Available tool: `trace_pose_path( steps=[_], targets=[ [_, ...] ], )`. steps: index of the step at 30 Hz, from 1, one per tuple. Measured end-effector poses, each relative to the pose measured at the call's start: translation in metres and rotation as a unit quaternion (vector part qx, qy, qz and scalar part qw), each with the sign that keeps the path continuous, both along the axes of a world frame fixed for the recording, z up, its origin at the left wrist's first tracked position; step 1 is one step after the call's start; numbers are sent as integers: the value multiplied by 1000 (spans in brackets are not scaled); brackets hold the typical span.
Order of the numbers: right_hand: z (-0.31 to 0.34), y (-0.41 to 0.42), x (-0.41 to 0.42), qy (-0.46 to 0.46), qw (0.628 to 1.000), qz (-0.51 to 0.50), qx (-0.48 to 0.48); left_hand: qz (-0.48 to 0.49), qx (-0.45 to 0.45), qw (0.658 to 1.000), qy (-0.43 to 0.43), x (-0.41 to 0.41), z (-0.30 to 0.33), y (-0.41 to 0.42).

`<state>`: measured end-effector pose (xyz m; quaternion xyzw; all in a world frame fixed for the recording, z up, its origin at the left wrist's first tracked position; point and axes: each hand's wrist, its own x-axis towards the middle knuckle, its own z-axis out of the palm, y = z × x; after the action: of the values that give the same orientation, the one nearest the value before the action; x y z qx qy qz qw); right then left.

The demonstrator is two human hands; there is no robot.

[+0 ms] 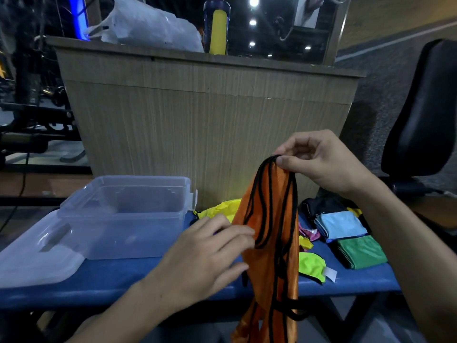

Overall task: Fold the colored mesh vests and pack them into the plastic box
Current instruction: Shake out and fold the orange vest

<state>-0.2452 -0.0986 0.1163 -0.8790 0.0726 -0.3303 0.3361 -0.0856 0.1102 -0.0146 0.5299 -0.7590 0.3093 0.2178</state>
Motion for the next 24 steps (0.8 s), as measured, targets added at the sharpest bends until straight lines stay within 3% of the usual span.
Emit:
trace_pose_path(
  steps=[8,13,18,24],
  targets=[
    [1,3,-2,-1,999,36,33,128,-16,990,-49,35,2,-7],
    [-14,-9,-10,39,996,54,64,139,62,988,-16,49,39,-2],
    [-42,-28,-19,54,983,68,160,111,186,973,80,65,99,5],
    [-73,-31,-8,24,933,121,337,-22,284,947,149,53,143,9]
  ],
)
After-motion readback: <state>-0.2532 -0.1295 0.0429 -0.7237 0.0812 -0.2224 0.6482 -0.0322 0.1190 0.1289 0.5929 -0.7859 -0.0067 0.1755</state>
